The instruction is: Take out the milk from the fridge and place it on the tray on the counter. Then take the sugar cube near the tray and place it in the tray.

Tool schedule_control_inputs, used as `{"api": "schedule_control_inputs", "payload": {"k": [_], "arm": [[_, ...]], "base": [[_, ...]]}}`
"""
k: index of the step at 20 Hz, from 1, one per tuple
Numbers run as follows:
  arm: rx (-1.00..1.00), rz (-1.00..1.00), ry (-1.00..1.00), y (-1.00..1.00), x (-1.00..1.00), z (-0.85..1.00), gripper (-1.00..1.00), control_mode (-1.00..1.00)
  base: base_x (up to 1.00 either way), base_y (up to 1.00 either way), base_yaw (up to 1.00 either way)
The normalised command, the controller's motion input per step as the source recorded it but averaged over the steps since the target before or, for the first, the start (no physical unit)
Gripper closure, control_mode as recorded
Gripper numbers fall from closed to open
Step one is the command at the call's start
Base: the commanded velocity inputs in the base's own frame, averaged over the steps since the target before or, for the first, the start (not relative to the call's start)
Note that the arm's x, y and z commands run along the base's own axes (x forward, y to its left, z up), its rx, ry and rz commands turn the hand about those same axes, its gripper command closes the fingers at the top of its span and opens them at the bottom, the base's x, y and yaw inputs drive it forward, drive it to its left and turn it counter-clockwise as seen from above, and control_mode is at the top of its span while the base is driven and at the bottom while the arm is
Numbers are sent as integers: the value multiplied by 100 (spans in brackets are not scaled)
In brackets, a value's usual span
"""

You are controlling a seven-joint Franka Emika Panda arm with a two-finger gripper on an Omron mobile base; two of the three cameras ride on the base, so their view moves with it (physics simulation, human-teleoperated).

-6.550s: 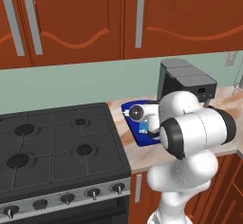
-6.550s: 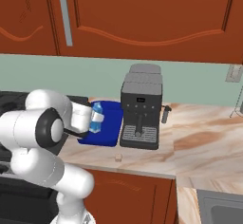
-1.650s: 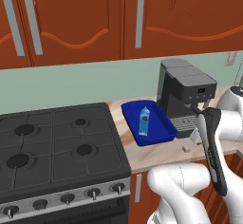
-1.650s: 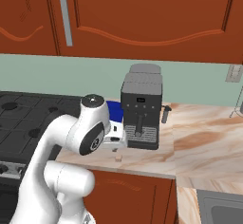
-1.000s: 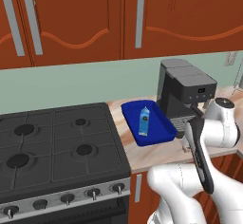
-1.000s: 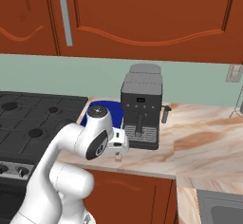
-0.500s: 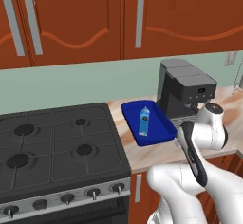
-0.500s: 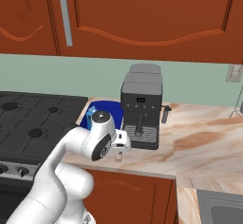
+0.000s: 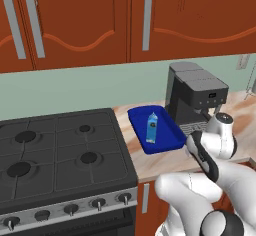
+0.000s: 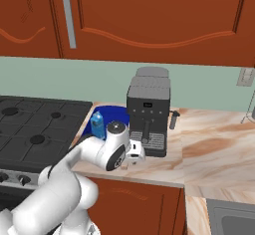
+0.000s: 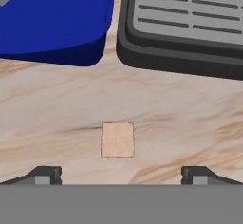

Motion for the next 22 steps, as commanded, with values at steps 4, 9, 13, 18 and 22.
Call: {"api": "schedule_control_inputs", "payload": {"k": [4,9,13,18,22], "arm": [[0,0,0,0,0,-17,-100,-100],[0,0,0,0,2,-9,-100,-100],[0,0,0,0,3,-11,-100,-100],[0,0,0,0,17,-18,-100,-100],[0,0,0,0,24,-15,-100,-100]], "base": [[0,0,0],[0,0,0],[0,0,0],[0,0,0],[0,0,0]]}}
